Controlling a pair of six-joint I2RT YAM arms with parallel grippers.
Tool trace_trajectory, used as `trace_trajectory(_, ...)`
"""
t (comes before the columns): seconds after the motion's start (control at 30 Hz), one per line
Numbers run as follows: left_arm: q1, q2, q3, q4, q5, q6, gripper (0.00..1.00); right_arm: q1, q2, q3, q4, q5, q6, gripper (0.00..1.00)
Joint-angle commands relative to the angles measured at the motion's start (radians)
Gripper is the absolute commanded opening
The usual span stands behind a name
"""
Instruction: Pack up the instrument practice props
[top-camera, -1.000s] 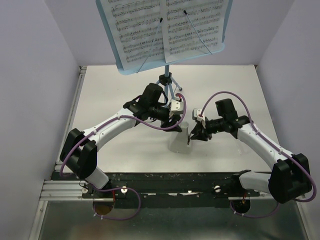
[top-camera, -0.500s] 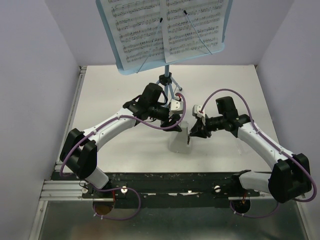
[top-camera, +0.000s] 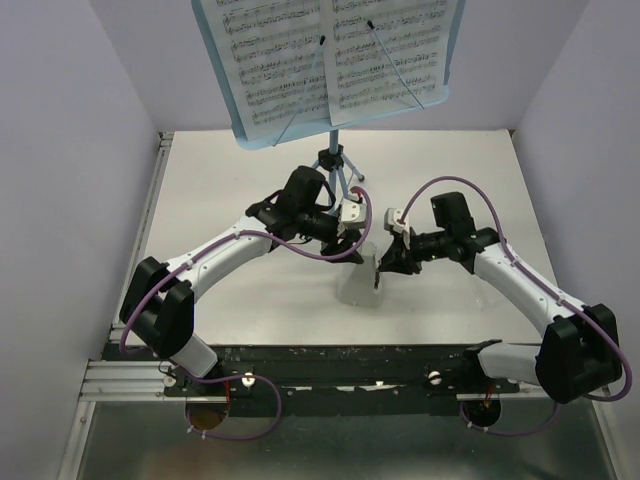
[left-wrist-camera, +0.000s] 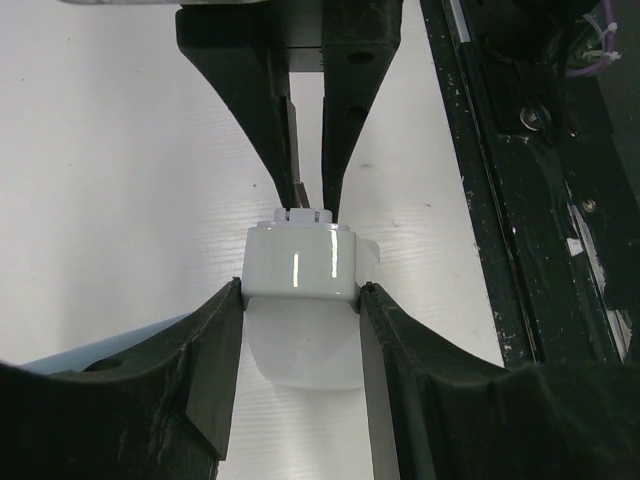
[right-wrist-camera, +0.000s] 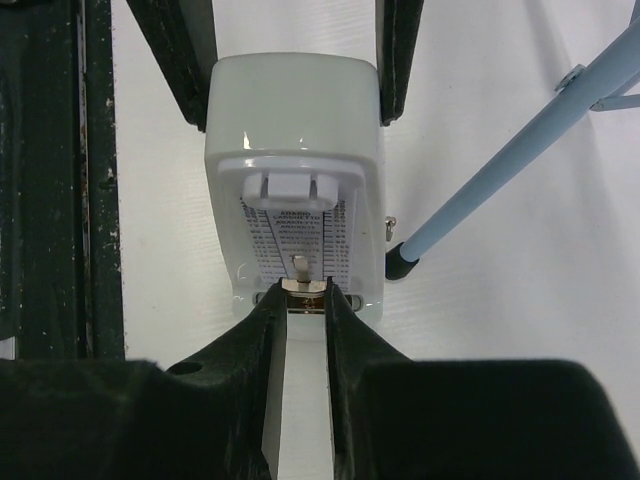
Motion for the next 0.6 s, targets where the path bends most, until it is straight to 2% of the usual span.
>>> trace_trajectory(0.0, 0.012, 0.01, 0.017, -0.009, 0.005, 0.064, 0.0, 0.008, 0.025, 0.039, 0.035, -0.003, 0.02, 0.2)
trace_trajectory(0.1, 0.009, 0.012, 0.018, -0.009, 0.009, 0.067, 0.0, 0.008, 0.04, 0.052, 0.044, 0.001, 0.032, 0.14)
trace_trajectory(0.57, 0.006, 0.012, 0.02, -0.006, 0.009, 0.072, 0.0, 0.051, 0.06, 0.074, 0.072, 0.015, 0.049, 0.14)
